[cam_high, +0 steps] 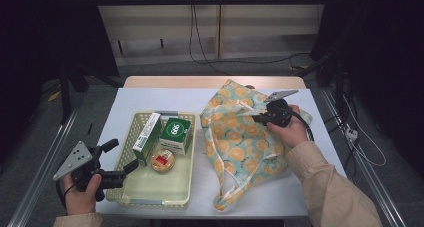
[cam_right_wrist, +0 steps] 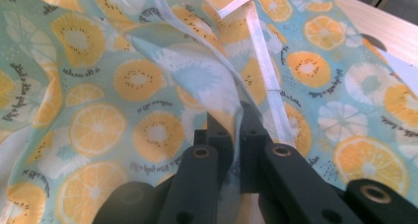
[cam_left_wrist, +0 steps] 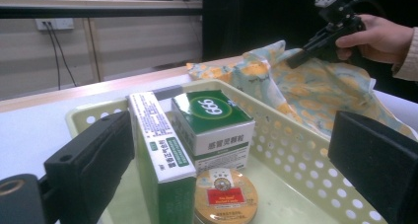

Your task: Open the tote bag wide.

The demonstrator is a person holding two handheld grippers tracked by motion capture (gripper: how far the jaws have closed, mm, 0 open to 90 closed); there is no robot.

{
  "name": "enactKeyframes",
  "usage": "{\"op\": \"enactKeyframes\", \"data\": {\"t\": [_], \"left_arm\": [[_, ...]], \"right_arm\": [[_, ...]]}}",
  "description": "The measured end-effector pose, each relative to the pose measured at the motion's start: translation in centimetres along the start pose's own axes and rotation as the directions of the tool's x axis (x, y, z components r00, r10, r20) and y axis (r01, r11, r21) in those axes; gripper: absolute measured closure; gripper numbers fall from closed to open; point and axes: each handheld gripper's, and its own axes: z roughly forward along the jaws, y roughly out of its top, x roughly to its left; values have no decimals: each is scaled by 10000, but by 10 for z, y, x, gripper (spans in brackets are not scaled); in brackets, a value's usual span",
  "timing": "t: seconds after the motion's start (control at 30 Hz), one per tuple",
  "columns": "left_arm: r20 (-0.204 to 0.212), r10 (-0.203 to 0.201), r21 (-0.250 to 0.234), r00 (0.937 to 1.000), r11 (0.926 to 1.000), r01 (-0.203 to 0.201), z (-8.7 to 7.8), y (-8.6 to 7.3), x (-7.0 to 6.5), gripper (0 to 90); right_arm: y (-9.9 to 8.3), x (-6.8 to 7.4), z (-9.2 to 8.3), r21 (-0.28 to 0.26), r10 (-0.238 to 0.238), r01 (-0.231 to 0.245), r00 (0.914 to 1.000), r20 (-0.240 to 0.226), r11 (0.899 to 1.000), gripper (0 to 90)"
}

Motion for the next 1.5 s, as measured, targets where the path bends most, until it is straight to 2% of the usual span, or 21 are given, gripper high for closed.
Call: {"op": "enactKeyframes", "data": {"t": [0.3,0.47,0.6,0.8,0.9,1.0,1.07,1.23,1.5], "left_arm": [[-80,-77,-140,9999,9999,76,-6,7,4,35],[-78,-288,-223,9996,9993,286,-8,14,6,34],[-38,-135,-26,9999,9999,135,-5,23,4,33],[325,164,109,9993,9998,-168,1,40,1,33],[604,201,174,9980,9996,-212,6,46,-2,33],[914,46,195,9958,9998,-65,11,51,-4,33],[951,155,338,9953,9993,-188,16,53,-6,34],[1221,207,679,9923,9973,-292,27,53,-10,34],[1552,32,1080,9879,9939,-202,48,48,-15,36]], "right_arm": [[14,-1,-15,-236,-28,29,10000,62,9997,878],[18,-1,-20,-307,99,-98,10000,4,9995,879],[21,-2,-22,-377,166,-169,9998,-92,9991,880],[25,-4,-24,-440,216,-221,9997,-111,9988,881],[24,-4,-24,-435,254,-259,9996,-119,9987,882],[24,-3,-26,-419,292,-297,9995,-113,9987,882],[24,-3,-27,-444,303,-307,9995,-93,9985,882],[23,-2,-27,-412,270,-273,9996,-72,9988,882],[21,-2,-25,-325,248,-251,9997,-78,9992,883]]}}
